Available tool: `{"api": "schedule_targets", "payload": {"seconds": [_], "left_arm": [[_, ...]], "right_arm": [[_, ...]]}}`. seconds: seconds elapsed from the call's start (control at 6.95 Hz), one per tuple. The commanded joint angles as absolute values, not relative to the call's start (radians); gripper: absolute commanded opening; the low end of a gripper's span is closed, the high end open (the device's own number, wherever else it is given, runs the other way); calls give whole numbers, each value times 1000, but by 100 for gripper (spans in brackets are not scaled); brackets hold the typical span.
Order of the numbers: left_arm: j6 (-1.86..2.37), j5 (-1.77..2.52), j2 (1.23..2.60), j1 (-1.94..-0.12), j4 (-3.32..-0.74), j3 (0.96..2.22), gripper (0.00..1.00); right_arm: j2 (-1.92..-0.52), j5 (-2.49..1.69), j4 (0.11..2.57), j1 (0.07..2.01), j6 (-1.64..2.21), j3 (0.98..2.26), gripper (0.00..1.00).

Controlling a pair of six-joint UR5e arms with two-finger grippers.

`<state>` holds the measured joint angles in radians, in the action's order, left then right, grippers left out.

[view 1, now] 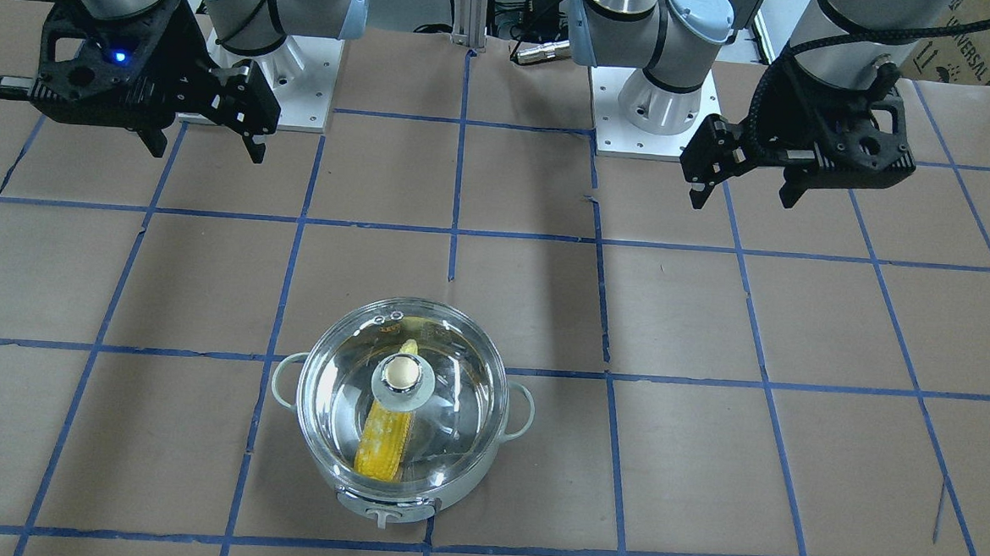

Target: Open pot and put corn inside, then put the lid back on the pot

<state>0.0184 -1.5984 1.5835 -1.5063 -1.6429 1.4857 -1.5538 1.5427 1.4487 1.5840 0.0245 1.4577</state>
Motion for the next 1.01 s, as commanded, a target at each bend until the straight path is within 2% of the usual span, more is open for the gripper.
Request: {"api": "schedule_targets", "payload": {"seconds": [0.0,0.86], "left_arm": [[18,-1598,1583,-1506,-1643,1486,100],[18,-1598,1586,-1506,-1643,1485,100]], "right_arm": [[-1560,1543,1430,1585,26,1462,100],[-1559,1546,1433,1585,26,1479,100]]}}
